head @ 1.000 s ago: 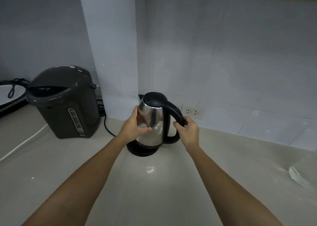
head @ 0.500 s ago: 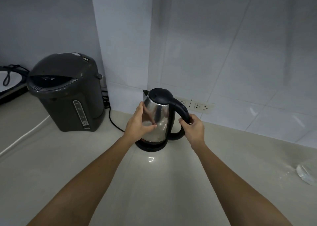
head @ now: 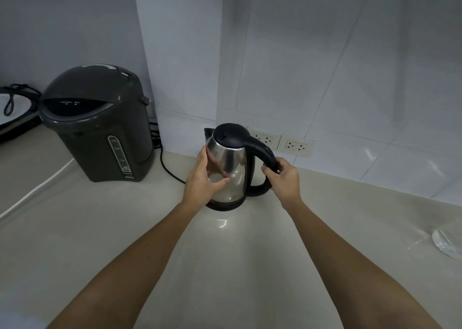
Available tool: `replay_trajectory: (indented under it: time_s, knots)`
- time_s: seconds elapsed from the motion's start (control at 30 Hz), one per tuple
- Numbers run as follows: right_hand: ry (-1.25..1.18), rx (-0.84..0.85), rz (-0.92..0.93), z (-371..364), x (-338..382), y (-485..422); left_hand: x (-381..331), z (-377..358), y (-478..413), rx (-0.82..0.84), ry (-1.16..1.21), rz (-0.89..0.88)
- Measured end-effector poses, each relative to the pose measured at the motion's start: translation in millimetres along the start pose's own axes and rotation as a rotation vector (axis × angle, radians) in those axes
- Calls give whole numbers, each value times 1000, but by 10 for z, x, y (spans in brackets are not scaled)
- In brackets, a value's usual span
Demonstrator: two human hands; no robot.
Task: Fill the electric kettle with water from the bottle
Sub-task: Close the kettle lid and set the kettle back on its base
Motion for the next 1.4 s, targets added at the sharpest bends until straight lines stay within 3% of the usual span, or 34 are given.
replay_trajectory:
  time_s: [0.2,0.77,0.97,1.4]
  knots:
    - [-3,76,-4,18,67,-121,51,-119,44,-44,-18,37]
    - [458,12,152,9,215,-60,130,-143,-24,-10,-29,52]
    - [448,-122,237,-80,284,96,121,-142,-12,-19,-75,52]
    - [413,-220,147,-200,317,104,108,-151,2,-15,-131,91]
Point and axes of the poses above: each hand's wrist, its own y-axis away from the middle knuckle, its own z-axis out of the back of the hand, x = y × z, the point moved 1 cm from there along -y, towards the middle knuckle
